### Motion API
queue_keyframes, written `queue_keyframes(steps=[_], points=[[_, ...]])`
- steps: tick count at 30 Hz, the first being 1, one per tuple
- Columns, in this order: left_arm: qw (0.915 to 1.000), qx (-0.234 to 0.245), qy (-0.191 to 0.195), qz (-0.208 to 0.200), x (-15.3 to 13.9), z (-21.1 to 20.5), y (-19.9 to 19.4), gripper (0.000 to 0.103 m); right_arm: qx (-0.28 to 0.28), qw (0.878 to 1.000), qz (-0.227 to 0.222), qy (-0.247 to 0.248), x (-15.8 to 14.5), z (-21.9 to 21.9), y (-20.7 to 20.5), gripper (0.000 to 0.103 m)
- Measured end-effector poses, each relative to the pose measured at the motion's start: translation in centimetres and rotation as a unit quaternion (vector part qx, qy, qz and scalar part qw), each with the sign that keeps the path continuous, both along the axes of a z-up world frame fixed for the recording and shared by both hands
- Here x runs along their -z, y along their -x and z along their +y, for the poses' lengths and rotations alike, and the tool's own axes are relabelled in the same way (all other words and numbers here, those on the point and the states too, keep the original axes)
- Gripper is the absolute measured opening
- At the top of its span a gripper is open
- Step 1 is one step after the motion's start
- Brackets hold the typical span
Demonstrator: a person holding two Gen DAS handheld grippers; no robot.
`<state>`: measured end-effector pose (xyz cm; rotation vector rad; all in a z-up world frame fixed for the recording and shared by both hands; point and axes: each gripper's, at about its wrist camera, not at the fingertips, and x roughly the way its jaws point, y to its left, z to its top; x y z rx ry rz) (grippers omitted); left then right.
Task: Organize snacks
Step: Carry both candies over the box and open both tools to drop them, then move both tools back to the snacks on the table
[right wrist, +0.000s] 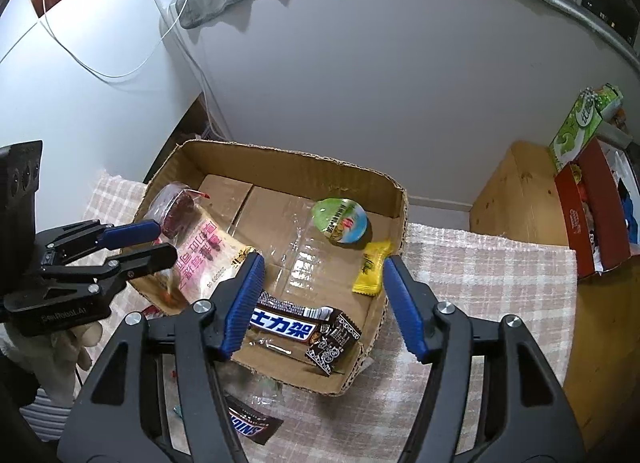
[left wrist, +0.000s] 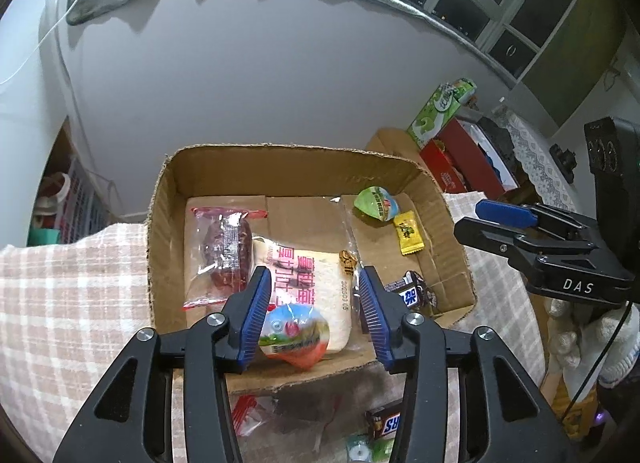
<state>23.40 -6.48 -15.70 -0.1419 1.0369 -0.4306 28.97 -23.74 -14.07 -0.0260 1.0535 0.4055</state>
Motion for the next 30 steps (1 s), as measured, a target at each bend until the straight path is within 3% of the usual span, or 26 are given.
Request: queue_keyframes(steps=[14,20,30], points=[[0.9993,-0.034,0.017,-0.006,-0.7,4.9,3.9,0.044,-0.018,1.0,-0.014,-0.015,-1.5,-0.7,4.9,0.064],[0.9976,-0.062,0.028,0.009,0.3,7.6,6.4,0.044,-0.04,0.999,-0.007,-0.022,-1.4,-0.5,8.0,0.064],[0.9953,-0.082,0.034,0.04,2.4,9.1,10.0,0.044,-0.086,0.996,0.025,-0.009,1.2,0.9,11.9,0.064]])
